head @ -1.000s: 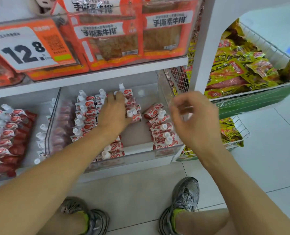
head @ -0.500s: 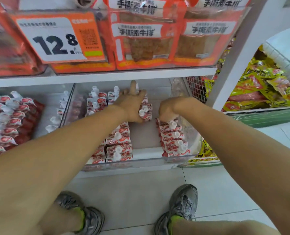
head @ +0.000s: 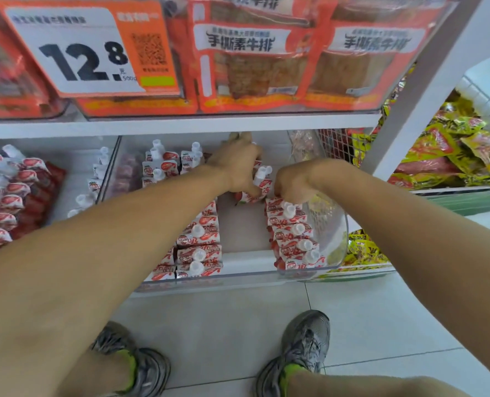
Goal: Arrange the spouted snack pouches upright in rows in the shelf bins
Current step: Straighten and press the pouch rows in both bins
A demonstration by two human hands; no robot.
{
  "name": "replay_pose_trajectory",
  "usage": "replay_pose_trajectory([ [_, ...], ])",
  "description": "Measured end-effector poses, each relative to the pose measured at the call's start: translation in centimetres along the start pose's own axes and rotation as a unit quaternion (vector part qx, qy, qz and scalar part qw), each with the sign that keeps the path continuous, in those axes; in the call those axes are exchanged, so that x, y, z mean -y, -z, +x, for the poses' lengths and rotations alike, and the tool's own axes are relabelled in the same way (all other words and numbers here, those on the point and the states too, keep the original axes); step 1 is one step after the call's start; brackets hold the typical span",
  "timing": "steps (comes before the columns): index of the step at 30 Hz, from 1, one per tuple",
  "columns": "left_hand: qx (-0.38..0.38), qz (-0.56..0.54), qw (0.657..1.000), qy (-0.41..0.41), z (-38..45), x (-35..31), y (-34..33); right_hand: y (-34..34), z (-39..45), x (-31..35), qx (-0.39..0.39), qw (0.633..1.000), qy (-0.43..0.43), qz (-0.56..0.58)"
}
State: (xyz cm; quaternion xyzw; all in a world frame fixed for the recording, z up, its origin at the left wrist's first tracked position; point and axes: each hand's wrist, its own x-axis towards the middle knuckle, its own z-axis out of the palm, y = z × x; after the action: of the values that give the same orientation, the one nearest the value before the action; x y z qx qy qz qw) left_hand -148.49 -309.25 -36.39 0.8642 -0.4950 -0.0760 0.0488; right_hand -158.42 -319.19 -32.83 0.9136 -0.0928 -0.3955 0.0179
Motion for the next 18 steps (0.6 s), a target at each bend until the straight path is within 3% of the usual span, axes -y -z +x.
replay_pose_trajectory([
  [8,-0.031,-0.005,0.999,-0.041,-0.5,0.3,-0.7,-0.5,0.4,-0.6,-0.012,0.999,0.007,-0.036],
  [15,0.020,0.090,0.995,-0.025,-1.8,1.7,-1.2,0.7,0.2,-0.5,0.021,0.998,0.035,-0.045],
  [18,-0.003,0.101,0.995,-0.026,-1.7,1.6,-1.4,0.9,0.1,-0.4,0.033,0.997,0.039,-0.057],
])
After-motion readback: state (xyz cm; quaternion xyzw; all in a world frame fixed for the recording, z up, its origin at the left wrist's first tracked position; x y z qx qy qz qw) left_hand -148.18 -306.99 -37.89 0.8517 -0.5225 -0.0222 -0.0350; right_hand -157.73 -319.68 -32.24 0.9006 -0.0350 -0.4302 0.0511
